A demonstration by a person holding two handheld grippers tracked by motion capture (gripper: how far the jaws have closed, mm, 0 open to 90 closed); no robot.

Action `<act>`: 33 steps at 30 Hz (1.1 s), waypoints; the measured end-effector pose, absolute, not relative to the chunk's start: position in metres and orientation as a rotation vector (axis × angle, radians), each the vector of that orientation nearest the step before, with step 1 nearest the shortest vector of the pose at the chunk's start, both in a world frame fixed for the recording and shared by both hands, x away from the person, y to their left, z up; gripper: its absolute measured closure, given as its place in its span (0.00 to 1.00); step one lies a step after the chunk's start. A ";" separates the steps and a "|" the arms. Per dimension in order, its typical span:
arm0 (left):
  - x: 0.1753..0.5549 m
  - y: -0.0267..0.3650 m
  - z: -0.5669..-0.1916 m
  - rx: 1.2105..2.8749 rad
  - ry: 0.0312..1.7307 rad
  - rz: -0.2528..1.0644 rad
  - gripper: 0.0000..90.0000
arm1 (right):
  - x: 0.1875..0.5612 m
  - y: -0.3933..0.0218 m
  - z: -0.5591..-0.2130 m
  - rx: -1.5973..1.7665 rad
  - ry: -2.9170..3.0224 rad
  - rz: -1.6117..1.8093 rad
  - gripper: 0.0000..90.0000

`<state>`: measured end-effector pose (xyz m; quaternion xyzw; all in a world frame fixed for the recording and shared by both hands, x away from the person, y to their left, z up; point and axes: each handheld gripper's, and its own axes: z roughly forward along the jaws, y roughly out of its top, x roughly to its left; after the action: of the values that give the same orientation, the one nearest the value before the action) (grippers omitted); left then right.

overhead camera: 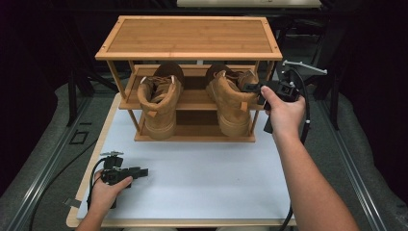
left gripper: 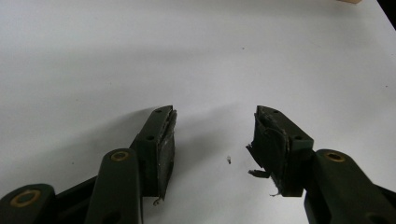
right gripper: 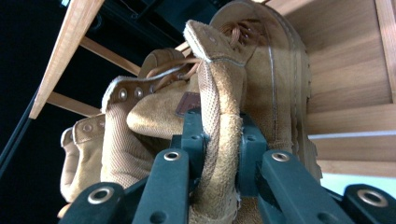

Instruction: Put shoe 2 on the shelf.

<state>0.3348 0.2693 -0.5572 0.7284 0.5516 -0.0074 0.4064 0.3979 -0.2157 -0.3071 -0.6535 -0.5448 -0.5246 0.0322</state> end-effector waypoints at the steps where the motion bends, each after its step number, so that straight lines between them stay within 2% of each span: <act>1: 0.335 0.269 -0.557 1.837 1.391 -0.019 0.54 | 0.398 -0.214 -0.307 -2.022 -1.672 -1.621 0.87; 6: 0.335 0.269 -0.557 1.840 1.388 -0.016 0.54 | 0.396 -0.209 -0.315 -2.005 -1.645 -1.662 0.86; 11: 0.335 0.268 -0.557 1.841 1.388 -0.012 0.54 | 0.391 -0.203 -0.317 -1.983 -1.742 -1.663 0.80; 17: 0.335 0.267 -0.557 1.844 1.389 -0.009 0.54 | 0.391 -0.212 -0.317 -1.903 -1.730 -1.681 0.62; 23: 0.335 0.267 -0.557 1.839 1.390 -0.013 0.54 | 0.389 -0.213 -0.314 -1.910 -1.784 -1.653 0.61; 33: 0.335 0.268 -0.557 1.841 1.387 -0.009 0.54 | 0.381 -0.218 -0.288 -1.901 -1.894 -1.635 0.61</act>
<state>0.3347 0.2682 -0.5571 0.7298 0.5499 -0.0034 0.4062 0.3806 -0.2184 -0.2877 -0.6049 -0.6029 -0.5202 -0.0004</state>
